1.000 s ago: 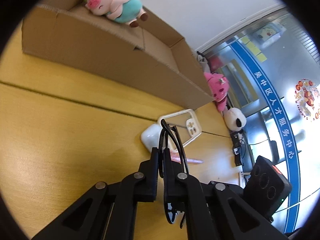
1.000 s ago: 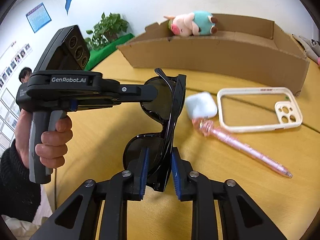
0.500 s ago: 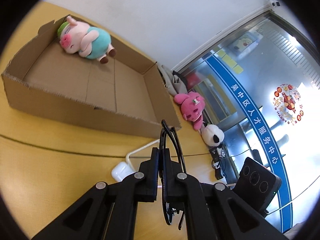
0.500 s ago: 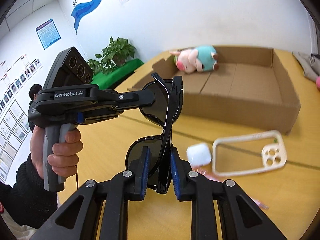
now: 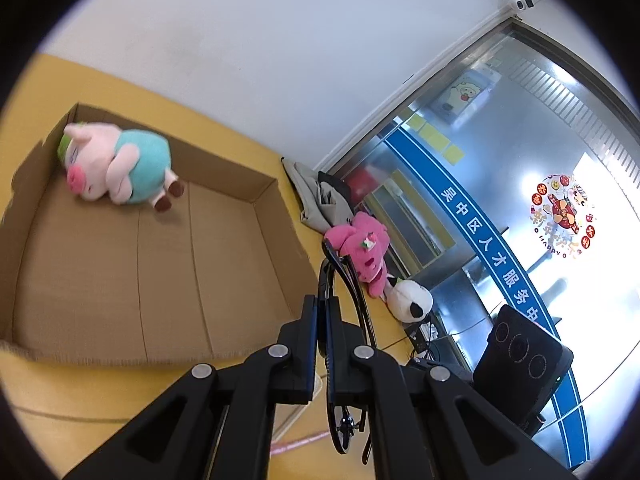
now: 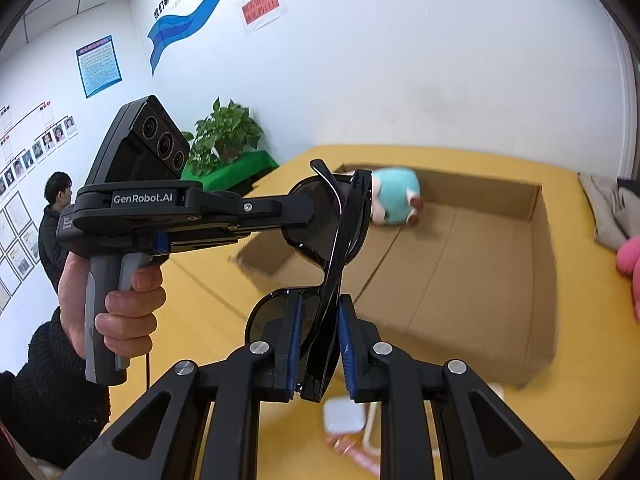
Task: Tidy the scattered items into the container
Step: 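Carry the sunglasses in the right tool over the cardboard box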
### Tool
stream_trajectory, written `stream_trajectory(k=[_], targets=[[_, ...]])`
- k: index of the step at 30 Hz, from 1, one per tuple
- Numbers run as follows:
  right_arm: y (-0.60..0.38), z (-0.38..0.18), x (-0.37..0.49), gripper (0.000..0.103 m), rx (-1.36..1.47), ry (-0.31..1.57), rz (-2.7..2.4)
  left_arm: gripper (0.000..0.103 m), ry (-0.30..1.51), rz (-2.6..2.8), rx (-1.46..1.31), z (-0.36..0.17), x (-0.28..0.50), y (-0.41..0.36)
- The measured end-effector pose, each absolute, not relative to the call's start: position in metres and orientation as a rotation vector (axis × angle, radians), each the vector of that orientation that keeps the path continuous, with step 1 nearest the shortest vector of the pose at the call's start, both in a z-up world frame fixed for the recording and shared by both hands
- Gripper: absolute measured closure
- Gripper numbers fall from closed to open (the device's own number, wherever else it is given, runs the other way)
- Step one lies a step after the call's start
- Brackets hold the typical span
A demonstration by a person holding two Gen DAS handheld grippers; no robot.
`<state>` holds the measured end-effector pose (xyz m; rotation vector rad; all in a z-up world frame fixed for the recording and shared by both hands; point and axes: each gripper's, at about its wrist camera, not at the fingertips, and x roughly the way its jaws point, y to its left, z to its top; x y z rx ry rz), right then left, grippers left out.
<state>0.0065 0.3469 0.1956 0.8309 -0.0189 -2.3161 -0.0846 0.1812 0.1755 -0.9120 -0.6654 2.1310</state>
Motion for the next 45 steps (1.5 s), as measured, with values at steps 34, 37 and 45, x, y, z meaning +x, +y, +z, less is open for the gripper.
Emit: stream_trajectory(k=[34, 37, 45], targets=[[0.370, 0.224, -0.213, 0.092, 0.878, -0.038, -2.353, 0.100, -0.585, 2.161, -0.952, 0.209, -0.275, 0.223], [0.373, 0.213, -0.230, 0.093, 0.917, -0.037, -2.362, 0.100, -0.589, 2.141, -0.988, 0.195, -0.291, 0.227], [0.377, 0.170, -0.272, 0.094, 1.027, -0.061, -2.355, 0.100, -0.601, 2.115, -1.077, 0.155, -0.328, 0.233]])
